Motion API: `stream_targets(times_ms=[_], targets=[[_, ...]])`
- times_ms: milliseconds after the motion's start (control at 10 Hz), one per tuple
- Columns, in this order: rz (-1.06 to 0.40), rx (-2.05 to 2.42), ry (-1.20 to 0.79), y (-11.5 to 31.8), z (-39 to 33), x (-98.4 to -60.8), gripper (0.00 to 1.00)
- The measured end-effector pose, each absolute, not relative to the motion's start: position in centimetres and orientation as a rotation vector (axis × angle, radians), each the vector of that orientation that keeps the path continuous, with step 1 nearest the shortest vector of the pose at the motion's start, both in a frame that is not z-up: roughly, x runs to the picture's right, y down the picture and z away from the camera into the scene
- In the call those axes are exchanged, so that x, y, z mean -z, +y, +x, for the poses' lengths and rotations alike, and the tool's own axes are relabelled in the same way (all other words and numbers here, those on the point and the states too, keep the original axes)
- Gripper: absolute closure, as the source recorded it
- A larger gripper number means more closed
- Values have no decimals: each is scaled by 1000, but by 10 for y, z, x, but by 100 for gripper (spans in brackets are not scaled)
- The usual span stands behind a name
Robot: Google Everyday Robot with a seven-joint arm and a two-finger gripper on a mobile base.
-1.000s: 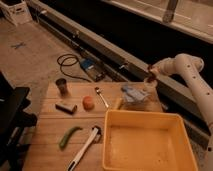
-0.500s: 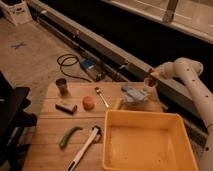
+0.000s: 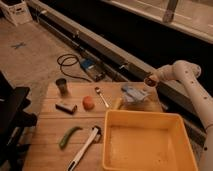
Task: Place grapes in paper cup
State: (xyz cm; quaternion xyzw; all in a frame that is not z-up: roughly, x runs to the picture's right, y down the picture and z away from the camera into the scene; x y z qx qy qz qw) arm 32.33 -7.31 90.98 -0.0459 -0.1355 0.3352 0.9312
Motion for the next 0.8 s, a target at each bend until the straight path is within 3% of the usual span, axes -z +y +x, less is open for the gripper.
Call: stream_targets(times_ms=[800], targets=[[-56, -664, -292, -80, 313, -883, 30]])
